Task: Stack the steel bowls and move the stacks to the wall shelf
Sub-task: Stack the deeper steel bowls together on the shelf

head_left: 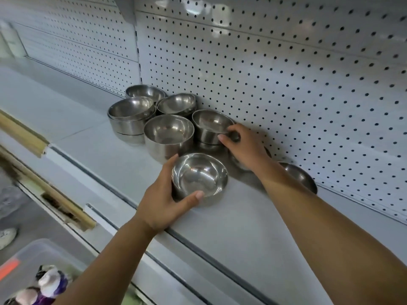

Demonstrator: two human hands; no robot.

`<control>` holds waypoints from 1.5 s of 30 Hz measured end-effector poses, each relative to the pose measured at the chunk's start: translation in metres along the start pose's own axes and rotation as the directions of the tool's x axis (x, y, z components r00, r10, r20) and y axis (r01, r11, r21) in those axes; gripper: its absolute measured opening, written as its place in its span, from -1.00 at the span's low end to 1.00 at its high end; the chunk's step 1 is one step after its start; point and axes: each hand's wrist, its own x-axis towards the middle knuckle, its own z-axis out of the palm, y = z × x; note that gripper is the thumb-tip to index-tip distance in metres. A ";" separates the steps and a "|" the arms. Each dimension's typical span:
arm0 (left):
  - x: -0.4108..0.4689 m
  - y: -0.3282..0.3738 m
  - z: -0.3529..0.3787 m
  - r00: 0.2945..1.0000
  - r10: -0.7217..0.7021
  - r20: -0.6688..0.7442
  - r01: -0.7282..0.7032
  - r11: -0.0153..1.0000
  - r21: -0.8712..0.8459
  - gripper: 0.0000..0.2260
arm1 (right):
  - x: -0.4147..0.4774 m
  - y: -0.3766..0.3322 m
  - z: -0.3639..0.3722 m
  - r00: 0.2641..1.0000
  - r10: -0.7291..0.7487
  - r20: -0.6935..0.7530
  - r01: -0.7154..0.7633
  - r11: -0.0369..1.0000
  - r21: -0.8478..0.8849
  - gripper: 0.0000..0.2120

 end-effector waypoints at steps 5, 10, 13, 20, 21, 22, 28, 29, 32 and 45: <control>0.001 0.000 0.002 0.999 0.005 -0.031 -0.005 1.000 -0.011 -0.20 | 0.005 0.006 0.006 0.994 -0.048 -0.099 0.047 0.999 -0.012 -0.60; 0.002 0.003 0.003 0.999 0.007 -0.049 -0.006 1.000 0.010 -0.29 | 0.009 0.008 0.009 0.986 -0.039 -0.165 0.049 0.997 0.054 -0.63; 0.003 0.003 0.003 0.998 0.012 -0.055 -0.012 1.000 0.005 -0.32 | 0.009 0.010 0.009 0.973 -0.038 -0.228 0.068 0.990 0.122 -0.64; 0.008 -0.004 0.005 0.990 -0.032 -0.137 0.017 0.994 -0.109 -0.37 | -0.018 0.006 -0.011 0.940 0.023 -0.339 0.100 0.935 0.339 -0.69; 0.010 -0.003 0.004 0.984 -0.047 -0.174 0.021 0.989 -0.147 -0.40 | -0.027 0.006 -0.013 0.936 0.038 -0.350 0.103 0.921 0.376 -0.69; 0.011 -0.002 0.004 0.978 -0.058 -0.198 0.022 0.983 -0.182 -0.44 | -0.036 0.004 -0.015 0.931 0.045 -0.361 0.112 0.909 0.401 -0.70; 0.011 0.002 0.004 0.976 -0.077 -0.204 0.014 0.955 -0.296 -0.50 | -0.081 -0.005 -0.022 0.959 0.049 -0.280 0.115 0.833 0.541 -0.79; 0.011 0.001 0.004 0.975 -0.083 -0.204 0.018 0.954 -0.300 -0.51 | -0.087 -0.006 -0.020 0.963 0.037 -0.268 0.116 0.838 0.533 -0.79; 0.011 0.001 0.004 0.972 -0.113 -0.204 0.049 0.955 -0.294 -0.55 | -0.106 -0.010 -0.014 0.969 -0.037 -0.244 0.151 0.873 0.463 -0.79; 0.008 -0.002 0.001 0.966 -0.167 -0.197 0.088 0.931 -0.355 -0.63 | -0.138 -0.021 -0.007 0.997 -0.040 -0.063 0.062 0.916 0.396 -0.74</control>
